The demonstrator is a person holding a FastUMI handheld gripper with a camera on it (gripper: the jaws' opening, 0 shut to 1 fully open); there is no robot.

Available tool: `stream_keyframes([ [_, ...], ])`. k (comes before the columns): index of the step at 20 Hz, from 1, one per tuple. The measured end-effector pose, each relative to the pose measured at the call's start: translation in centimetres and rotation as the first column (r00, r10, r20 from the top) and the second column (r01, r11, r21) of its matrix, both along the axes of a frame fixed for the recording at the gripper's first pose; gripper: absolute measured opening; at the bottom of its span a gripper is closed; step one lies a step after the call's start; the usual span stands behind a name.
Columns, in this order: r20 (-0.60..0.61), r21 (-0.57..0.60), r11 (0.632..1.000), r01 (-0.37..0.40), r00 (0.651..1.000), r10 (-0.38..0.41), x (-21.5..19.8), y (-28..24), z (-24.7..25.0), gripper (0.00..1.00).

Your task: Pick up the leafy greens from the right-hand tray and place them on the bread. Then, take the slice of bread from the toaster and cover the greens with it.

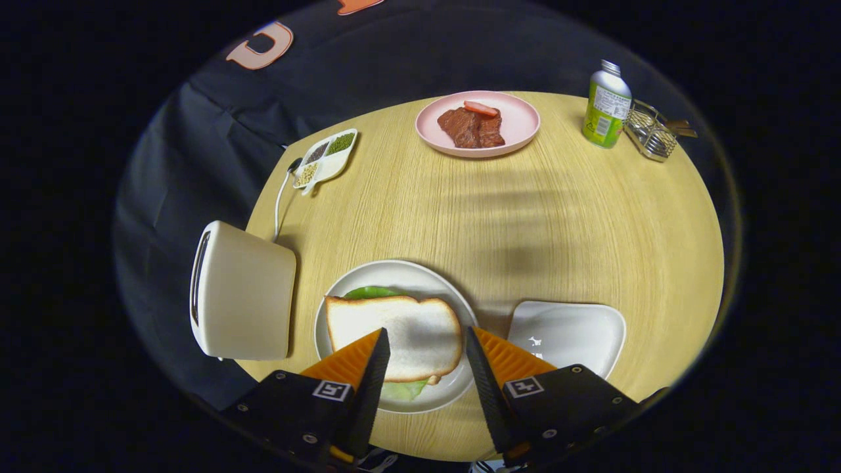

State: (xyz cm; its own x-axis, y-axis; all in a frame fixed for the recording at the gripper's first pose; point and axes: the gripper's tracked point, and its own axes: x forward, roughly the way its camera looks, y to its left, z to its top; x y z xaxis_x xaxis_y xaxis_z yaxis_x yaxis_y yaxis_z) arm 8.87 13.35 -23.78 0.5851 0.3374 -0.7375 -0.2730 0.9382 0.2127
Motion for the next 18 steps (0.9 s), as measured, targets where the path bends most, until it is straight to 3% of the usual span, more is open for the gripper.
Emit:
stream_keyframes([
  [5, 0.14, -0.032, 0.999, 0.039, 0.99, -0.034, -0.4, -3.7, 5.9, 0.93],
  [10, 0.332, -0.02, 0.993, 0.118, 0.938, -0.105, -1.4, -7.7, 14.0, 0.99],
  [13, 0.467, 0.016, 0.987, 0.158, 0.872, -0.147, -2.3, -9.6, 19.8, 0.99],
  [18, 0.657, 0.075, 0.976, 0.205, 0.726, -0.203, -5.8, -12.7, 28.1, 0.99],
])
